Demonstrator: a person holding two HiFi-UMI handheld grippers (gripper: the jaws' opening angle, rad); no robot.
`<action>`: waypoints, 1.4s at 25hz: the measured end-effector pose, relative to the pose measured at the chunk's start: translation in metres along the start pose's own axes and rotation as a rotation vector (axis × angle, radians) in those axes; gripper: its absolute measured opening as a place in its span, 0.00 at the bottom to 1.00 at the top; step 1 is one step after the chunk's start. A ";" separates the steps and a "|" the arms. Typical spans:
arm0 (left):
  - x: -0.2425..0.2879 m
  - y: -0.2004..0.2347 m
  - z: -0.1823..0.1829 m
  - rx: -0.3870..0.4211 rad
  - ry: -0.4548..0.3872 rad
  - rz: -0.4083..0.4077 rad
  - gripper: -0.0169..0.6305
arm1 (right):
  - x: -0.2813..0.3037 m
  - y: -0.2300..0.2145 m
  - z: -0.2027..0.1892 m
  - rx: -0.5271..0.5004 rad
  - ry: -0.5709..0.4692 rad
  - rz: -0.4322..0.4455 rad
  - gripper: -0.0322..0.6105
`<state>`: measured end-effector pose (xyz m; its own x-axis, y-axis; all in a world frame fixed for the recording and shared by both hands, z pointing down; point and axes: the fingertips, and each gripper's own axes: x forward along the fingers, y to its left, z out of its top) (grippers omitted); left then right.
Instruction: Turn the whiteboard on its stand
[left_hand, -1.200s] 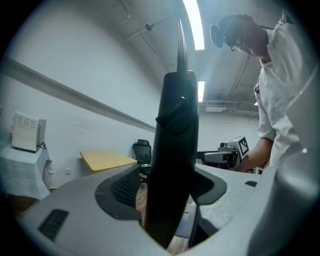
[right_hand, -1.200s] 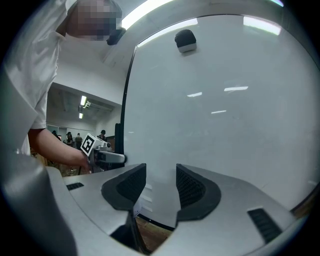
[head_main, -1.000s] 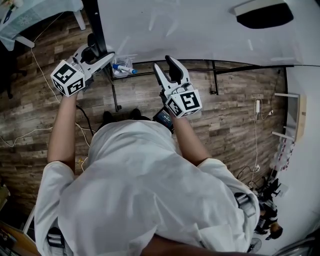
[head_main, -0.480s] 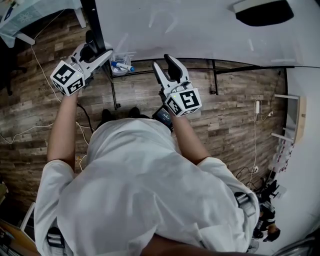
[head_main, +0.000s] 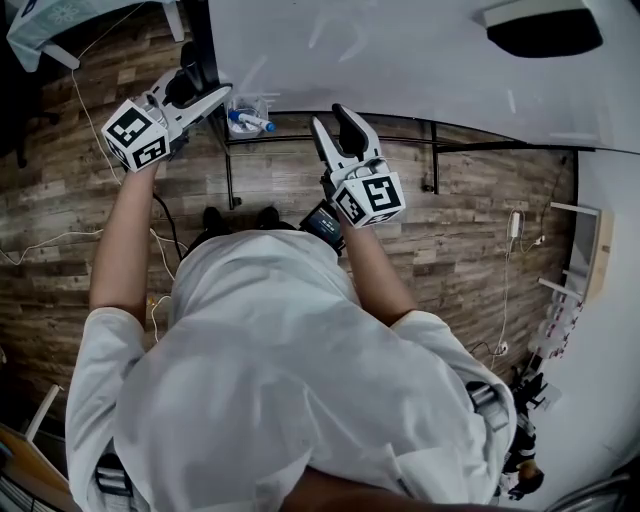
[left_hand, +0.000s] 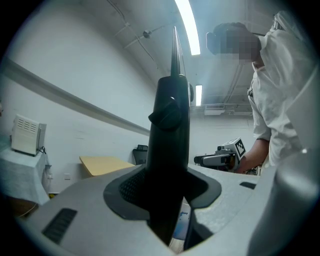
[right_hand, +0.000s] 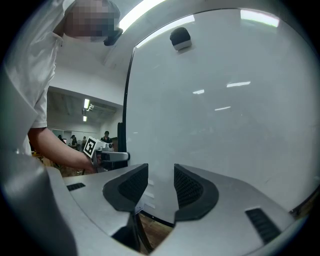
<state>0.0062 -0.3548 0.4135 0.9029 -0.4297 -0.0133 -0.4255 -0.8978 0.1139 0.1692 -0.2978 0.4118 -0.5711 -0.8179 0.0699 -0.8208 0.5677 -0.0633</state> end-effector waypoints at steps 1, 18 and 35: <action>0.000 0.000 0.000 -0.001 0.002 0.000 0.32 | 0.001 0.000 0.000 0.001 -0.002 0.006 0.30; -0.001 -0.001 0.000 0.001 0.013 0.001 0.32 | 0.012 0.002 0.004 0.002 -0.021 0.063 0.29; -0.002 -0.001 0.003 0.010 0.022 0.002 0.31 | 0.014 0.001 0.006 -0.011 -0.008 0.070 0.28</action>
<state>0.0046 -0.3528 0.4102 0.9033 -0.4290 0.0089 -0.4275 -0.8980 0.1042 0.1604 -0.3094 0.4070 -0.6269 -0.7770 0.0574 -0.7791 0.6243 -0.0568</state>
